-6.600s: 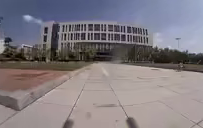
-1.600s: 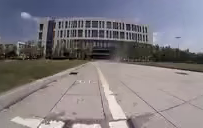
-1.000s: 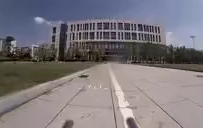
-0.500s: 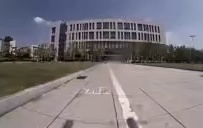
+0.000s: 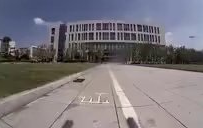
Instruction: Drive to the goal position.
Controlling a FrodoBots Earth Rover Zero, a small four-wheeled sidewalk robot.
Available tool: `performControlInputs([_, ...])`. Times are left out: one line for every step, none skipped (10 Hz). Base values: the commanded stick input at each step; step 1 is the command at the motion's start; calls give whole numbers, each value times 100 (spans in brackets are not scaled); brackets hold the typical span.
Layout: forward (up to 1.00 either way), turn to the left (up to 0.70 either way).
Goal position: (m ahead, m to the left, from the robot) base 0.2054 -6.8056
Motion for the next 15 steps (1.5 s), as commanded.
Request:
performControlInputs([70, 2])
performControlInputs([70, 2])
performControlInputs([70, 2])
performControlInputs([70, 2])
performControlInputs([70, 2])
performControlInputs([70, 2])
performControlInputs([70, 2])
performControlInputs([70, 2])
performControlInputs([70, 2])
performControlInputs([70, 2])
performControlInputs([70, 2])
performControlInputs([70, 2])
performControlInputs([70, 2])
performControlInputs([70, 2])
performControlInputs([70, 2])
